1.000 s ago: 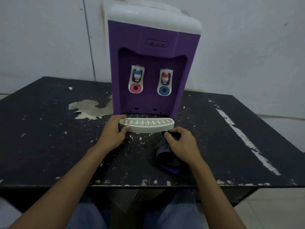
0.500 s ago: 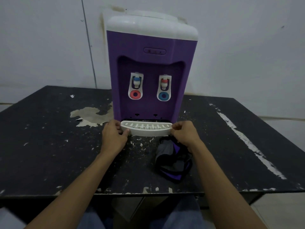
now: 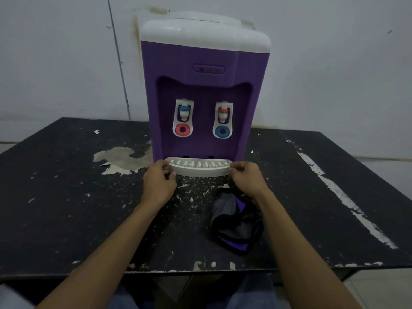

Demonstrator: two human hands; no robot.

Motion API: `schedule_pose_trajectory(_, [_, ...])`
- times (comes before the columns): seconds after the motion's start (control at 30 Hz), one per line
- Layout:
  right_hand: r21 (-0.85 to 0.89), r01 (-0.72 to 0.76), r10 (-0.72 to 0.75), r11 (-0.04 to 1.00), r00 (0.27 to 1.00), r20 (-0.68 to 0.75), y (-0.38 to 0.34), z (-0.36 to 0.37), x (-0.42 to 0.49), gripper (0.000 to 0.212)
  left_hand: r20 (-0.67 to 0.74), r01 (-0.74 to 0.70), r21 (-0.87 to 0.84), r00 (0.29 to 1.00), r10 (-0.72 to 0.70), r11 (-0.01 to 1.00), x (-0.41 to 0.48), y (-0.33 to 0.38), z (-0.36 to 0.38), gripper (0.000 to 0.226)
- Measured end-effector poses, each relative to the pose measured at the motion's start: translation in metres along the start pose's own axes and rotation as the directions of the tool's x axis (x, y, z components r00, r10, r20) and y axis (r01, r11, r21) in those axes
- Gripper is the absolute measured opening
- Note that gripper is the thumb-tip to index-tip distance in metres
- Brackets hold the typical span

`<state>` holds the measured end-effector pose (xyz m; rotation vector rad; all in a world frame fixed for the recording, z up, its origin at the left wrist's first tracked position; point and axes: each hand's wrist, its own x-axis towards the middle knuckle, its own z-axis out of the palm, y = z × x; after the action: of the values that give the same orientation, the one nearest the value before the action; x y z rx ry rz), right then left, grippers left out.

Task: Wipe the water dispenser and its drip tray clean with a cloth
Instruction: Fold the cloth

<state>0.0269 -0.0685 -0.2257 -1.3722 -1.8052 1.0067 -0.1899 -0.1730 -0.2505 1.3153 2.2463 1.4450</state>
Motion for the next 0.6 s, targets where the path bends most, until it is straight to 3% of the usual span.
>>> schedule_pose_trajectory(0.1, [0.038,0.031,-0.035,0.999,0.994,0.102,-0.005,-0.013,-0.010,0.034,0.054,-0.004,0.017,0.999,0.003,1.000,-0.010,0.011,-0.003,0.042])
schedule_pose_trajectory(0.17, [0.027,0.067,-0.070,0.997,0.984,0.162,-0.010,-0.029,-0.023,0.031,0.199,-0.052,-0.055,0.978,0.062,0.997,-0.024,0.026,-0.008,0.044])
schedule_pose_trajectory(0.27, [-0.007,0.107,-0.098,0.994,0.933,0.345,-0.011,-0.061,-0.047,0.028,0.552,-0.105,-0.166,0.814,0.180,0.981,-0.049,0.057,-0.015,0.059])
schedule_pose_trajectory(0.33, [0.018,0.085,-0.083,0.996,0.869,0.489,-0.005,-0.078,-0.061,0.034,0.701,-0.170,-0.105,0.686,0.194,0.980,-0.066,0.076,-0.014,0.078])
schedule_pose_trajectory(0.37, [0.021,0.077,-0.076,0.997,0.844,0.531,0.000,-0.082,-0.065,0.037,0.731,-0.214,-0.044,0.659,0.178,0.976,-0.072,0.083,-0.011,0.087])
schedule_pose_trajectory(0.47, [0.032,0.094,-0.095,0.995,0.808,0.582,0.016,-0.090,-0.074,0.041,0.684,-0.256,0.101,0.720,0.120,0.962,-0.081,0.087,0.001,0.090])
schedule_pose_trajectory(0.53, [0.021,0.128,-0.113,0.992,0.777,0.619,0.024,-0.091,-0.078,0.052,0.581,-0.207,0.124,0.808,0.098,0.971,-0.081,0.083,0.008,0.062])
schedule_pose_trajectory(0.6, [0.022,0.137,-0.122,0.990,0.792,0.598,0.024,-0.087,-0.081,0.056,0.462,-0.151,0.099,0.883,0.089,0.984,-0.081,0.080,0.010,0.026])
